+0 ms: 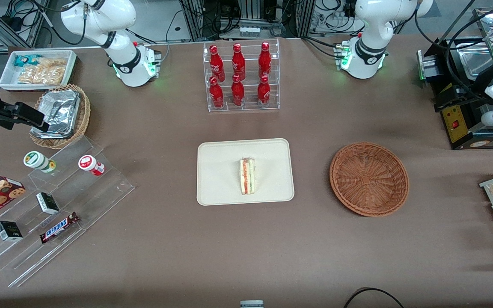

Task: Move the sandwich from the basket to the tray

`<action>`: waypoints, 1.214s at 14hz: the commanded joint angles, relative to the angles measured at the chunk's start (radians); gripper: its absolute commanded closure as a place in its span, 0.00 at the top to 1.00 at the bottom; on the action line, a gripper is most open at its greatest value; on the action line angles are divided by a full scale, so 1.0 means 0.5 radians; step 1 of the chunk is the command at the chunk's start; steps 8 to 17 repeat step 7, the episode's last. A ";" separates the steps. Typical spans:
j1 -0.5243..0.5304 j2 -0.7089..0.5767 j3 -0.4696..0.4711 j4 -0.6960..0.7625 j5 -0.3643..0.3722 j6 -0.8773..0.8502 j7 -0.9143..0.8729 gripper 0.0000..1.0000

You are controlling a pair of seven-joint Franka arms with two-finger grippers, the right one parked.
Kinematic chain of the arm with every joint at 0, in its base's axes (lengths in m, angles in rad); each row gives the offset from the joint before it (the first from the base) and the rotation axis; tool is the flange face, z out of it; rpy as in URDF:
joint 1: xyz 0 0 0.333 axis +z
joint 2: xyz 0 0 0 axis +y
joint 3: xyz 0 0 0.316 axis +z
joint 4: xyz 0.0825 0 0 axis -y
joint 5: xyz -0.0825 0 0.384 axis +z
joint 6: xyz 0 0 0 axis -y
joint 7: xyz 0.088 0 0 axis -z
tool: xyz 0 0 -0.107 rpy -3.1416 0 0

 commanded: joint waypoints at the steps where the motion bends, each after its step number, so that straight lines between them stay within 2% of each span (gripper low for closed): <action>1: -0.019 -0.011 0.024 -0.005 0.003 0.050 0.029 1.00; 6: -0.013 0.082 0.021 0.127 0.003 0.050 0.112 1.00; 17: -0.013 0.082 0.021 0.127 0.006 0.053 0.112 1.00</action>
